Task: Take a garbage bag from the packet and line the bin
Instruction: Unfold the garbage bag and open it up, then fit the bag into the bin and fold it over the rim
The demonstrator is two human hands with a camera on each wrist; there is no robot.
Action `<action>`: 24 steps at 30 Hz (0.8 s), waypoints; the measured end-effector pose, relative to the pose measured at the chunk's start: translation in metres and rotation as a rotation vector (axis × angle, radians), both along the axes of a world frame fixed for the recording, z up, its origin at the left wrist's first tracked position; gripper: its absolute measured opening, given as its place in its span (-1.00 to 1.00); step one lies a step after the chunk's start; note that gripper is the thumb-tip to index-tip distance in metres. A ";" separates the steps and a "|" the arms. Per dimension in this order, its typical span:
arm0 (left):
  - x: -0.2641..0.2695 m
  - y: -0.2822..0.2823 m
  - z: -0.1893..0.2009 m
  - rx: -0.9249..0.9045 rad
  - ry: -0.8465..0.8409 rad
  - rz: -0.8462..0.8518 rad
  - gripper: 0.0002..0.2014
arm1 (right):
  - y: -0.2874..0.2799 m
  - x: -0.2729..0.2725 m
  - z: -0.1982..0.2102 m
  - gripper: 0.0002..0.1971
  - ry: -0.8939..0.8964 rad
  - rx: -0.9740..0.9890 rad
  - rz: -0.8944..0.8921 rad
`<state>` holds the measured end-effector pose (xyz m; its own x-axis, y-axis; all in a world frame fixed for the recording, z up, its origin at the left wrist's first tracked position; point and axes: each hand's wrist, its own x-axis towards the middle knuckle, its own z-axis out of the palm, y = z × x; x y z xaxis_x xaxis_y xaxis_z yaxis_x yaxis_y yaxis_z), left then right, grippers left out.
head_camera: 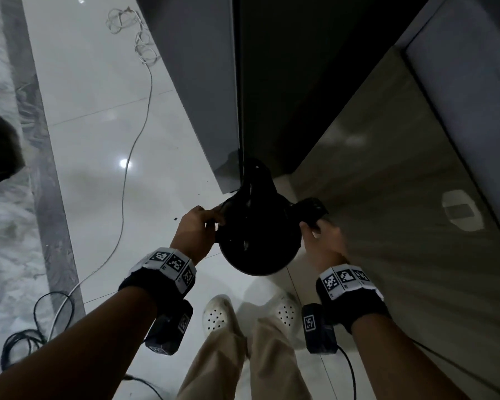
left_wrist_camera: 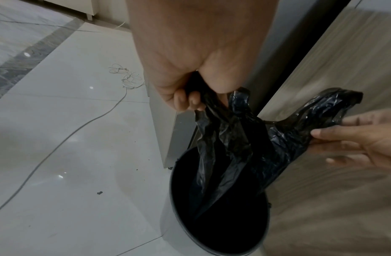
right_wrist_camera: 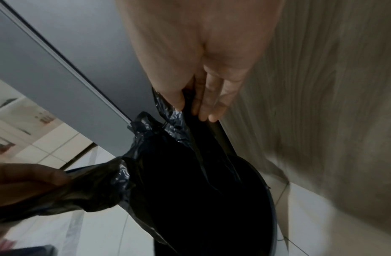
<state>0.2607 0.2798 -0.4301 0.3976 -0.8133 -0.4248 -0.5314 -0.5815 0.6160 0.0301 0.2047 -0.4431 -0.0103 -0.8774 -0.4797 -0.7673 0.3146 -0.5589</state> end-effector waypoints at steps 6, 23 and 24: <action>0.016 0.001 -0.052 0.136 -0.153 -0.124 -0.73 | -0.009 -0.019 -0.052 -0.69 0.010 0.113 0.051; -0.015 0.011 -0.102 -0.024 -0.388 -0.020 -0.62 | -0.007 -0.034 -0.072 -0.40 -0.296 0.191 0.018; -0.019 0.008 -0.107 -0.025 -0.295 -0.012 -0.68 | -0.006 -0.033 -0.073 -0.40 -0.303 0.188 0.013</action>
<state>0.2415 0.2875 -0.5372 0.4915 -0.8275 -0.2715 -0.6965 -0.5606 0.4479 -0.0033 0.1987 -0.5161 0.1679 -0.7722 -0.6127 -0.5803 0.4250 -0.6947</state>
